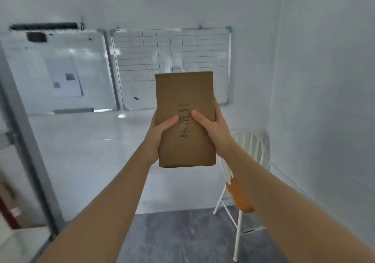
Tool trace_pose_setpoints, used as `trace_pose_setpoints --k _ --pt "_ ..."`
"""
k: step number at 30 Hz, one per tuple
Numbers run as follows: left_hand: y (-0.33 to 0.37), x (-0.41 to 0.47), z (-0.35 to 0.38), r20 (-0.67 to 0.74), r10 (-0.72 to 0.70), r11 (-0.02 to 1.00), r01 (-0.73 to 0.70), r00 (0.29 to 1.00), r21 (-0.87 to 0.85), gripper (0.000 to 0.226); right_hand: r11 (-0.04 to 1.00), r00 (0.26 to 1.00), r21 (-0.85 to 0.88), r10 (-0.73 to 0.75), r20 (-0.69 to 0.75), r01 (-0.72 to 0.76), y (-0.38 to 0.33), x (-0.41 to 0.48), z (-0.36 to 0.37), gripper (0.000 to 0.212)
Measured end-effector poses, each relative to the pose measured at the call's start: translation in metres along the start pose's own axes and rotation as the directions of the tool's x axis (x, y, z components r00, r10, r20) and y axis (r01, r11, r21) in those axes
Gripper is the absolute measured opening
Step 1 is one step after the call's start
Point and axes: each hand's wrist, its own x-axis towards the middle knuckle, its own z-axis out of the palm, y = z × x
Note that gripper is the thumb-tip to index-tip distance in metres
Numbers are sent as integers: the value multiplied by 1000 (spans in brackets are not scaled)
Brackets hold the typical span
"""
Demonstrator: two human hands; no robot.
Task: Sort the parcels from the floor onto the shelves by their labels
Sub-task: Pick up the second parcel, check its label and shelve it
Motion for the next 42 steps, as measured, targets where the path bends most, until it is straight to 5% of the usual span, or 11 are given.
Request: trace_pose_setpoints --k 9,13,18,27,35,38,42 --pt "35 -17 32 24 116 993 -116 993 -5 57 991 991 -4 -135 6 135 -47 -6 -9 85" --pt "49 -13 44 -10 256 954 -251 967 162 45 983 983 31 -182 -25 182 -58 1 -12 84" --pt "67 -14 69 -104 461 791 -355 881 498 64 971 973 93 -209 -98 218 -58 -1 -12 80" --pt "80 -39 118 -296 492 689 -158 818 708 140 942 927 -128 -330 -178 311 -51 -17 11 93" --pt "84 -44 123 -221 542 598 -187 811 780 138 892 885 -321 -402 -237 319 -51 -25 21 88" --pt "90 -39 103 -210 497 654 -204 842 729 133 867 909 -383 -395 -137 319 -55 -32 8 77" --pt "97 -41 64 -84 373 871 -317 924 374 99 851 914 -434 -385 -129 297 -65 -35 -25 72"
